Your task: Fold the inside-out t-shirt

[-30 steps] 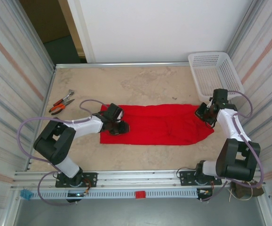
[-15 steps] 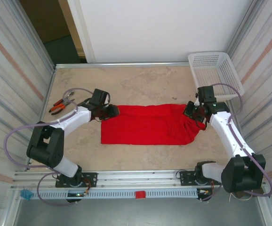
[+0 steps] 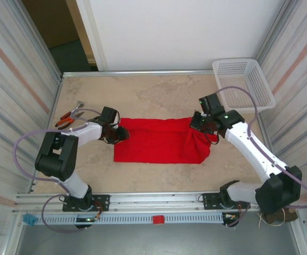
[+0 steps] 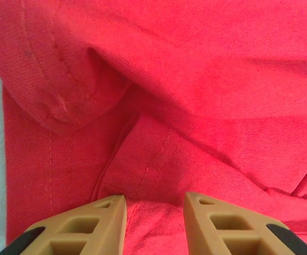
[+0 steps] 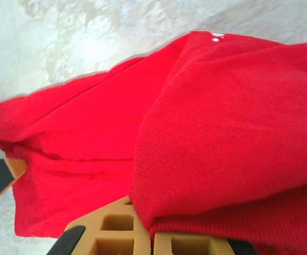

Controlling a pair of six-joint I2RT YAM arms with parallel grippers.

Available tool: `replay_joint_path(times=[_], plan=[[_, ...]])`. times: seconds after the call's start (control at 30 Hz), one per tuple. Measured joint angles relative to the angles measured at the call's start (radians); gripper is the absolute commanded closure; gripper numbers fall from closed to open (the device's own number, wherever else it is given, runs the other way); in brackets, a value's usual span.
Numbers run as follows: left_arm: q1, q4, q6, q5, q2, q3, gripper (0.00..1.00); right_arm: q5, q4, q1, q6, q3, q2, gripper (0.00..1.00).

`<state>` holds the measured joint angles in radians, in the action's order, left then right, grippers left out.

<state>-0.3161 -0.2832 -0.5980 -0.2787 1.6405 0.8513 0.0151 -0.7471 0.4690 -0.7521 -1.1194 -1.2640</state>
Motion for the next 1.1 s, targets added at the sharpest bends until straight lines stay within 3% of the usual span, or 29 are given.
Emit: replay_joint_path(times=[0.23,0.53,0.67,0.9,1.1], plan=[[0.000,0.033,0.000,-0.028,0.014,0.000,0.67,-0.079,0.030,0.221,-0.085,-0.137,-0.177,1.00],[0.038,0.048,-0.001,-0.082,0.007,0.000,0.64,-0.155,0.053,0.422,-0.176,-0.355,-0.424,1.00],[0.117,0.049,-0.019,-0.126,-0.051,0.001,0.58,-0.179,0.058,0.473,-0.210,-0.427,-0.496,1.00],[0.254,0.050,-0.035,-0.190,-0.123,0.043,0.57,-0.204,0.054,0.502,-0.253,-0.532,-0.572,1.00],[0.277,0.051,-0.029,-0.209,-0.114,0.044,0.58,-0.234,0.042,0.512,-0.261,-0.579,-0.585,1.00]])
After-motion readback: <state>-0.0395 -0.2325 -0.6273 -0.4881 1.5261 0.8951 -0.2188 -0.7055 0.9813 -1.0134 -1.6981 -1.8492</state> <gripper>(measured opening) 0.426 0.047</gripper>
